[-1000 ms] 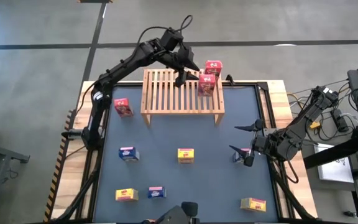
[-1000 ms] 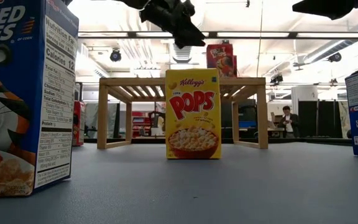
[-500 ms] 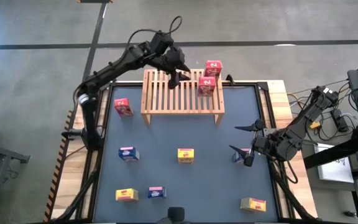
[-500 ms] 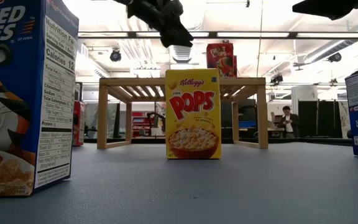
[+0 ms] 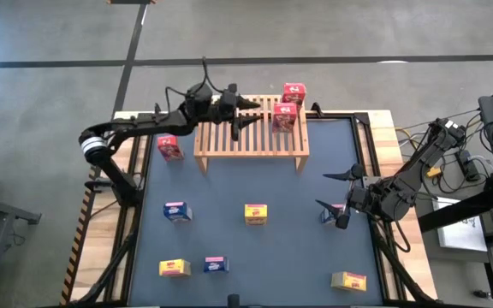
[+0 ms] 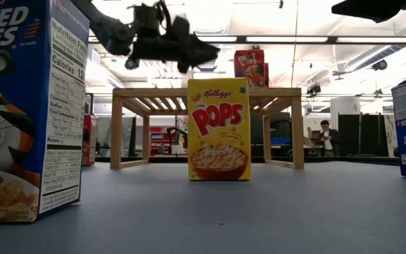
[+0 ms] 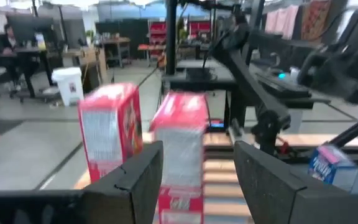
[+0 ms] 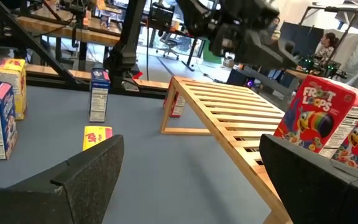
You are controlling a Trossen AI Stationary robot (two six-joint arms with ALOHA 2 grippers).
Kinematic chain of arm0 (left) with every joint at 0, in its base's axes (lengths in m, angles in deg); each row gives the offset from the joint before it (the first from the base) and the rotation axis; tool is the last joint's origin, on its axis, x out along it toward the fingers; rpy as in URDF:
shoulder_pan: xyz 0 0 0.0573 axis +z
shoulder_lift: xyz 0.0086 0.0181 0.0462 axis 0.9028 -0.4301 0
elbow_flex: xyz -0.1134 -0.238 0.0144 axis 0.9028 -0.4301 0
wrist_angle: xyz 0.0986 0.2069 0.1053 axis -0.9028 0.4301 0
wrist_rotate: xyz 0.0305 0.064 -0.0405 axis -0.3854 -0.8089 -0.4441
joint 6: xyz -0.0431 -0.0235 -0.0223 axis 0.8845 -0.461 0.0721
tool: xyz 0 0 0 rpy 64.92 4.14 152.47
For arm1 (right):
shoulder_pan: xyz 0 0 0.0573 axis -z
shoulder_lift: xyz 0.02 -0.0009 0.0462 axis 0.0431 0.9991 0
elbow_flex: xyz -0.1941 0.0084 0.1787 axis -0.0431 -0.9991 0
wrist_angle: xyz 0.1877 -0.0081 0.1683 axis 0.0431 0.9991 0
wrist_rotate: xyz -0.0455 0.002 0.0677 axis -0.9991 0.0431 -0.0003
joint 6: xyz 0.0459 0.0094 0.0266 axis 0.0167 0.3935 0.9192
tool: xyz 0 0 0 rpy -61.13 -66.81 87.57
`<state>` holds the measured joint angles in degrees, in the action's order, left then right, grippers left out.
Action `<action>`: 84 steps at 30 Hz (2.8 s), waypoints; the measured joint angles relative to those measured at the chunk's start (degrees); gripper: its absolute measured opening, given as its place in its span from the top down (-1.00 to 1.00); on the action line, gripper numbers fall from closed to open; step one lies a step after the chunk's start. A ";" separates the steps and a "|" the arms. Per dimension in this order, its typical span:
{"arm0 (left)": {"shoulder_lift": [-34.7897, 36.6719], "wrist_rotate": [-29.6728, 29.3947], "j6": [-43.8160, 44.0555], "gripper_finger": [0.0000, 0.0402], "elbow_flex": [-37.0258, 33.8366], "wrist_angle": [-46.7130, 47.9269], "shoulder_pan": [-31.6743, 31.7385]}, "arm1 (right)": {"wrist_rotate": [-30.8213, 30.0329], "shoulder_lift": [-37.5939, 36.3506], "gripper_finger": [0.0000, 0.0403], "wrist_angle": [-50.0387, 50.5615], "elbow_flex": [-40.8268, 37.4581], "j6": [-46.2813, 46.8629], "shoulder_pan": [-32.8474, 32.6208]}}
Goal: Stack cereal on shelf
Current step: Put the bottom red cereal box on the shelf aligned with the other red cereal box
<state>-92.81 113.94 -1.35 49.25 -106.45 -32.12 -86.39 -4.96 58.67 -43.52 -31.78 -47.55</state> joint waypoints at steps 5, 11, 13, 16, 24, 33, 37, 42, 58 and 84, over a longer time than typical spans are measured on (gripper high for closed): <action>-5.25 0.99 -0.54 0.09 5.45 3.00 -0.81 | -0.06 0.00 -0.81 -0.07 0.00 0.26 0.00; -12.96 1.16 -5.43 -0.07 18.64 20.00 -0.93 | -1.36 0.00 -0.81 -0.05 0.00 0.84 0.00; -14.92 1.41 -7.20 -0.15 22.62 24.84 -1.17 | -1.36 0.00 -0.81 -0.03 0.00 1.16 0.00; -17.67 2.03 -7.84 -0.25 26.77 28.63 -1.31 | -1.36 0.00 -0.81 0.00 0.00 1.37 0.00; -20.63 2.93 -7.96 -0.19 30.22 30.02 -1.53 | -1.40 0.00 -0.81 0.85 0.00 1.36 0.00; -20.79 2.89 -7.34 0.12 30.81 29.89 -2.63 | -1.48 0.00 -0.81 1.35 0.00 0.93 0.00; -20.79 2.26 -7.02 0.17 30.81 28.32 -3.17 | -1.46 0.00 -0.81 1.35 0.00 0.94 0.00; -20.79 1.92 -5.58 0.16 30.81 26.34 -3.53 | -1.46 0.00 -0.81 1.35 0.00 1.30 0.00; -21.11 -5.70 -4.51 0.16 30.59 23.71 -6.38 | -1.44 0.00 -0.81 1.32 0.00 1.37 0.00; -21.13 -6.54 -2.49 0.05 27.73 22.04 -6.38 | -1.42 0.00 -0.81 1.28 0.00 1.81 0.00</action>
<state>-113.94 107.40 -3.83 76.98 -84.41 -38.51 -87.81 -4.96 59.96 -43.52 -29.97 -47.55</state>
